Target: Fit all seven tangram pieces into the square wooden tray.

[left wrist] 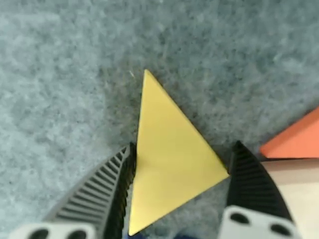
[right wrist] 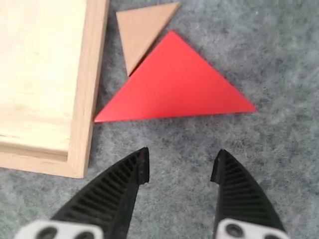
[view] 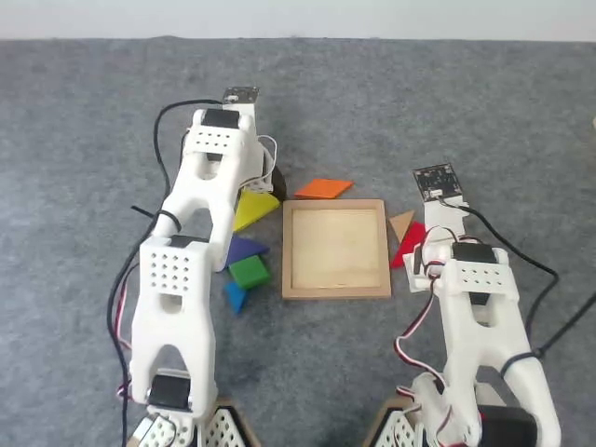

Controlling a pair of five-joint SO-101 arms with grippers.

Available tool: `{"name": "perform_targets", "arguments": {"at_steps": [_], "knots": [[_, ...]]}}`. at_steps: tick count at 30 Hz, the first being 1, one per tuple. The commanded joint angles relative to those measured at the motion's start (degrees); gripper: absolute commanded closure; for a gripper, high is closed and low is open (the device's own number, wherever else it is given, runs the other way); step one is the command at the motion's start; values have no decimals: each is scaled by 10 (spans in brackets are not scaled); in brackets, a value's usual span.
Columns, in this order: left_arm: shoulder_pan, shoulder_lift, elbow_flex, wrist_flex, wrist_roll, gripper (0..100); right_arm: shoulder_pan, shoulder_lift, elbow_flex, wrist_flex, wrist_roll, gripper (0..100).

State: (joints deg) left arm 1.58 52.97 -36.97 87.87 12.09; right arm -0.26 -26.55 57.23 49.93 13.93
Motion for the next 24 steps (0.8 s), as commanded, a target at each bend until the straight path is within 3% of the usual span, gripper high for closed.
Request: {"name": "perform_targets", "arguments": {"at_steps": [1,6,16,24], "knots": [[1,4,-16,17,-18,738,3,-22,-4,-2,11,776],[-2,3,-17,25,-28,797,4,-22,-4,-1,11,776],[-24,-88,-47,127,-105,833,5,-22,-4,-1,11,776],[-57,-164,36,118,-172,816,5,-22,-4,-1,11,775]]}}
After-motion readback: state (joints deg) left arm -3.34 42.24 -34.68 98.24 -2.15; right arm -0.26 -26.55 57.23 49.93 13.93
